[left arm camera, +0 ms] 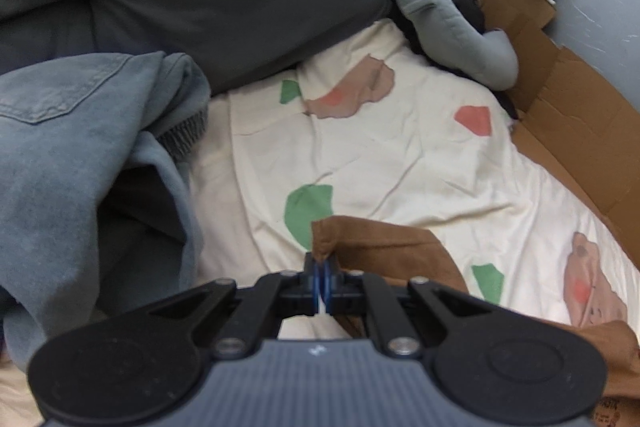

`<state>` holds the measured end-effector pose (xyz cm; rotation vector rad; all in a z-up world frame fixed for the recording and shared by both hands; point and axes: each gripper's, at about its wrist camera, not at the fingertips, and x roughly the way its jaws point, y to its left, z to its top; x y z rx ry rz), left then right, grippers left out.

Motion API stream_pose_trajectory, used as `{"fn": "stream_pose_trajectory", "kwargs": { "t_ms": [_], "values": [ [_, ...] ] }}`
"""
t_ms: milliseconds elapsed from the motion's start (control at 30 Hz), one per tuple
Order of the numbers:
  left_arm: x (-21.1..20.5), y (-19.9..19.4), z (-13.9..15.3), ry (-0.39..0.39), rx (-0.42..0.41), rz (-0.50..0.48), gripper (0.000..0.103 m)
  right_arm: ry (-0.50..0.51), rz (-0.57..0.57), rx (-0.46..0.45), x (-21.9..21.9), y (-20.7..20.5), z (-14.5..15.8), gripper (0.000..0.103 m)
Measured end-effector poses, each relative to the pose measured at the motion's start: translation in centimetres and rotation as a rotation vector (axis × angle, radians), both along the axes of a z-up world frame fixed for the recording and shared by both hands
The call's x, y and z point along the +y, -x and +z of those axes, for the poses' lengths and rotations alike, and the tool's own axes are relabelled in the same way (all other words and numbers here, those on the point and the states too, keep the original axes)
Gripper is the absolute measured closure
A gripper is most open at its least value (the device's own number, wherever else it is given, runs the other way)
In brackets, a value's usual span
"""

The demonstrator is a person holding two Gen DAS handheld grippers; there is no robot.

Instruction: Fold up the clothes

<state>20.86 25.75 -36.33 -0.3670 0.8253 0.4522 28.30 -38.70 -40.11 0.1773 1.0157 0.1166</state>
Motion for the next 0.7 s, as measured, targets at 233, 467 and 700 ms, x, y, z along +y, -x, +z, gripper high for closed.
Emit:
{"fn": "stream_pose_trajectory", "kwargs": {
  "t_ms": [233,467,700],
  "values": [
    [0.9,1.2,-0.3,-0.019,0.051,0.009,0.101,-0.022,0.103,-0.059,1.6,0.9,1.2,0.097],
    [2.0,3.5,-0.4,-0.018,0.093,0.041,0.101,-0.049,0.133,-0.062,2.6,2.5,2.0,0.1],
    [2.1,5.3,-1.7,0.01,0.201,0.035,0.094,-0.058,0.149,-0.039,3.2,5.1,1.8,0.1]
  ]
}}
